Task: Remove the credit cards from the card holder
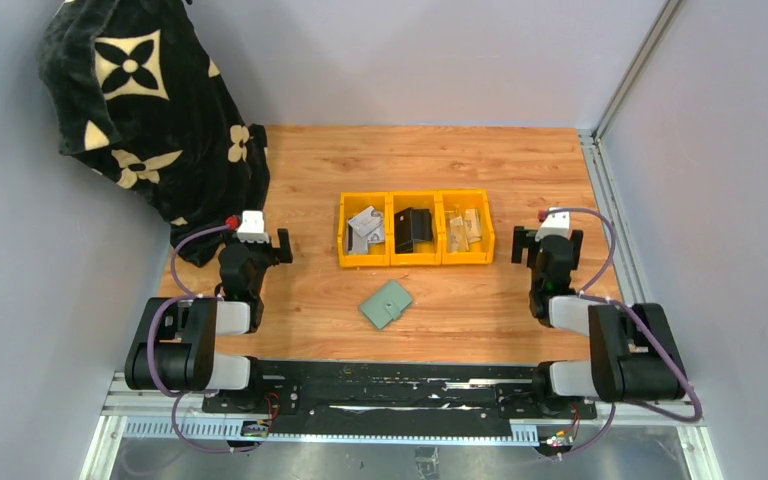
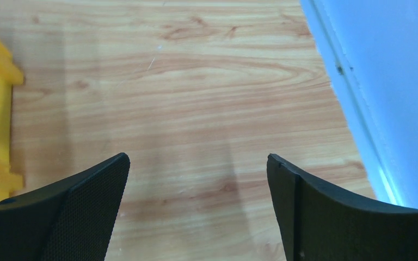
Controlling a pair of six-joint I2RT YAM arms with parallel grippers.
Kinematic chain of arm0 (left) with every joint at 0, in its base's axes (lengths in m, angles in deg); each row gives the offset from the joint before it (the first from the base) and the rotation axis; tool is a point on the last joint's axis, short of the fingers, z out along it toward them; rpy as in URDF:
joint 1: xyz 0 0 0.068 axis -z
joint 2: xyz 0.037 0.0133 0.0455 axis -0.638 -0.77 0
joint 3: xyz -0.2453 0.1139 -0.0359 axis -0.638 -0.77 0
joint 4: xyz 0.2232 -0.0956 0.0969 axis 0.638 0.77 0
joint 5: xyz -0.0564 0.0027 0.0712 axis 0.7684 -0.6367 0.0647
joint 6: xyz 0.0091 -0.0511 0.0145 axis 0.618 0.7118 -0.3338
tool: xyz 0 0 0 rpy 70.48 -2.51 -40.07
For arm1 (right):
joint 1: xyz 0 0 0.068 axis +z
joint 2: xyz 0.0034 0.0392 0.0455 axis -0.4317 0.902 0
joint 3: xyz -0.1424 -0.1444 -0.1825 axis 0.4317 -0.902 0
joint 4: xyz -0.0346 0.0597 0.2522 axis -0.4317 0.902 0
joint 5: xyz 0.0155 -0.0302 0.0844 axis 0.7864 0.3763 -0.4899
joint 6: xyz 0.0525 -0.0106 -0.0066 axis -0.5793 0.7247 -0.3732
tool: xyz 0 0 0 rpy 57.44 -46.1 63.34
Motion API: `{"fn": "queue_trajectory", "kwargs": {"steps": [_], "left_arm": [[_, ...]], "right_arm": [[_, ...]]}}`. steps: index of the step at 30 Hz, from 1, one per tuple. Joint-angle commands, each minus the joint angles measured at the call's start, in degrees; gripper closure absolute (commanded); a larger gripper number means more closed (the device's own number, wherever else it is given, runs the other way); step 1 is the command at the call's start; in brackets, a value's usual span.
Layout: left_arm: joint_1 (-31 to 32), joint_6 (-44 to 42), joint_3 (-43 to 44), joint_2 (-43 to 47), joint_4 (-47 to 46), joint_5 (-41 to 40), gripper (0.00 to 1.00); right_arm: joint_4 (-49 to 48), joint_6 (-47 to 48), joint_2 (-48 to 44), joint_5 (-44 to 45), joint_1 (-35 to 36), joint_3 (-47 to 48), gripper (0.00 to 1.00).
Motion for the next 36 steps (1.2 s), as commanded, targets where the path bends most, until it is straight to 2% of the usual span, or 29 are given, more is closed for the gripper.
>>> {"fn": "queue_trajectory", "kwargs": {"steps": [1,4,6,8,10,13,16,18,20,22,28,32,36], "left_arm": [[-0.4,-2.2,1.0,1.4,0.1,3.4,0.00],[-0.4,-2.9,5.7,6.0,12.2,5.5,0.00],[-0.4,-3.8,10.4,7.9,20.5,6.1,0.00],[-0.4,-6.2,13.9,8.7,27.8,7.4,0.00],[-0.4,-7.8,17.0,9.4,34.2,8.1,0.00],[-0.4,-9.5,22.8,10.0,46.5,8.8,0.00],[-0.4,-10.8,29.8,9.8,58.0,11.5,0.00],[-0.4,-11.9,34.1,9.0,66.2,13.4,0.00],[-0.4,-12.2,37.3,8.5,72.9,14.9,0.00],[-0.4,-12.4,39.7,8.6,77.2,16.8,0.00],[-0.4,-11.9,42.1,11.9,83.2,19.2,0.00],[-0.4,-12.2,42.9,13.8,86.5,20.2,0.00],[-0.4,-12.6,44.3,14.8,90.3,20.2,0.00]], "right_arm": [[26.4,-3.5,-7.7,7.1,0.1,11.4,0.00],[29.8,-5.1,-13.0,4.6,0.1,13.1,0.00],[29.8,-12.2,-16.3,3.2,0.0,12.9,0.00],[30.8,-23.4,-18.1,6.3,-0.2,13.2,0.00],[39.1,-30.4,-19.6,3.1,-1.3,16.4,0.00],[43.6,-29.2,-19.6,-9.3,-2.1,19.5,0.00],[52.2,-29.0,-19.3,-11.3,1.9,24.0,0.00],[56.9,-28.2,-20.1,-7.3,8.2,25.1,0.00],[59.1,-26.7,-21.4,0.2,17.4,24.9,0.00],[59.4,-26.7,-21.6,4.0,26.3,24.3,0.00],[60.0,-31.0,-12.5,13.6,51.0,25.7,0.00],[59.9,-31.5,-1.3,15.3,60.3,30.9,0.00],[59.3,-30.0,8.1,13.6,64.7,36.7,0.00]]}}
